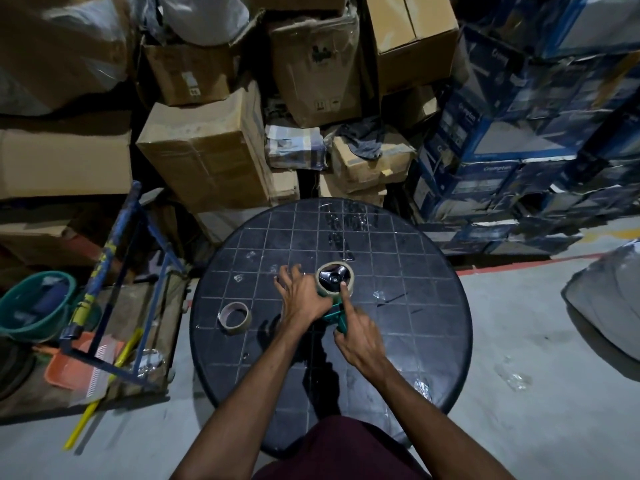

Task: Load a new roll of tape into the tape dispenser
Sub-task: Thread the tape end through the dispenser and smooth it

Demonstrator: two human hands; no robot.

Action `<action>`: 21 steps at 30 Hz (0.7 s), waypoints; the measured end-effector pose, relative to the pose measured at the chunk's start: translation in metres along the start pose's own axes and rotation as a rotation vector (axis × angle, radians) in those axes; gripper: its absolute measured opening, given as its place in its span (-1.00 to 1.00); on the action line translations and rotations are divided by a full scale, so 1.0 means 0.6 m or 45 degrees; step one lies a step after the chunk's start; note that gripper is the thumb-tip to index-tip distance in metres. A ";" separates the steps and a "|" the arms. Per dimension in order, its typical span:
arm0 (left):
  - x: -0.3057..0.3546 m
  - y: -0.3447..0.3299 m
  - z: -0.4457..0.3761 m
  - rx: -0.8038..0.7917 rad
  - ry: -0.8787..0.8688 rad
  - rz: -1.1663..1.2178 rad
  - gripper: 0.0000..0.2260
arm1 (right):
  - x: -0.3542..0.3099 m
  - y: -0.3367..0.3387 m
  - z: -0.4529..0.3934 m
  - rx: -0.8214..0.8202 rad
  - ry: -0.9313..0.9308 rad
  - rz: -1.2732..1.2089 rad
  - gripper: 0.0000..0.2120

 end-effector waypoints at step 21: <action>-0.016 -0.012 -0.003 -0.034 -0.199 -0.199 -0.51 | -0.004 0.007 0.026 -0.013 -0.009 -0.074 -0.08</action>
Point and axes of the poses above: each hand's wrist, its own z-axis away from the middle knuckle, its own y-axis out of the back of the hand, x = y × z, the point moved 3 cm from there along -z, towards the middle knuckle, and after that the axes turned 5 degrees about y, right-handed, at the moved point
